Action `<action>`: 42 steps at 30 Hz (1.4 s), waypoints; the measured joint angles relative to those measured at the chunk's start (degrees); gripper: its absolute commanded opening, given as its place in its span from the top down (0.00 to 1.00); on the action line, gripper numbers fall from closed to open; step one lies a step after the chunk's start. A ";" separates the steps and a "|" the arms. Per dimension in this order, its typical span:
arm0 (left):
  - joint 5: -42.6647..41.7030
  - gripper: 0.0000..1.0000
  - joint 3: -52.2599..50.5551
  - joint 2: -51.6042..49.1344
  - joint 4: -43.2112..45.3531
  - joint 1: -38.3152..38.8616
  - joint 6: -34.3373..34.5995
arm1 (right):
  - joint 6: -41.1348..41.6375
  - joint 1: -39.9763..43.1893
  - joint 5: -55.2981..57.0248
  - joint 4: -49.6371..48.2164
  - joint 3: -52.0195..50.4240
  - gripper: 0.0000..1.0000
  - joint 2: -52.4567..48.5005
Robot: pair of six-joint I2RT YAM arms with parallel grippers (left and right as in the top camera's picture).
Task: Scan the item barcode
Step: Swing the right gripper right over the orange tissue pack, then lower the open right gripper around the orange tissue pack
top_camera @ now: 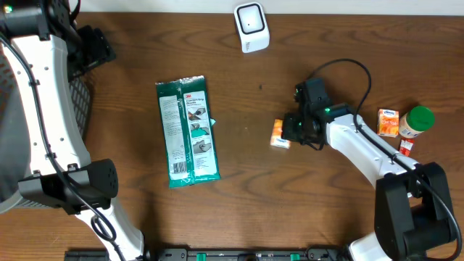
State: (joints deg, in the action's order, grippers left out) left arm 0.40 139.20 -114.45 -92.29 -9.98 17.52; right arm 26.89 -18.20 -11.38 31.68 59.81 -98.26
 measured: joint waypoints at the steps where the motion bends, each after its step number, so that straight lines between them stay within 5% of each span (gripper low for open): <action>1: 0.00 0.18 0.00 0.00 0.00 0.00 0.02 | -0.90 0.00 -1.84 -0.79 0.00 0.85 0.02; 7: -0.02 0.18 0.00 0.00 0.00 0.00 0.02 | -4.70 0.04 -7.15 -1.81 0.00 0.54 0.02; 12: -0.02 0.18 0.00 0.00 0.00 0.00 0.02 | -4.42 1.33 -6.99 -2.29 0.00 0.41 0.02; 19: 0.00 0.18 0.00 0.00 0.00 0.00 0.02 | -0.24 4.37 -3.89 -2.21 -0.02 0.52 0.02; 42: -0.02 0.18 0.00 0.00 0.00 0.00 0.02 | 5.77 2.40 -1.57 -4.76 -2.23 0.67 -3.08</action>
State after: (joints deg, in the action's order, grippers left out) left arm 0.38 139.20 -114.45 -92.29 -9.98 17.54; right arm 32.67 -15.79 -12.95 26.92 57.58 -101.34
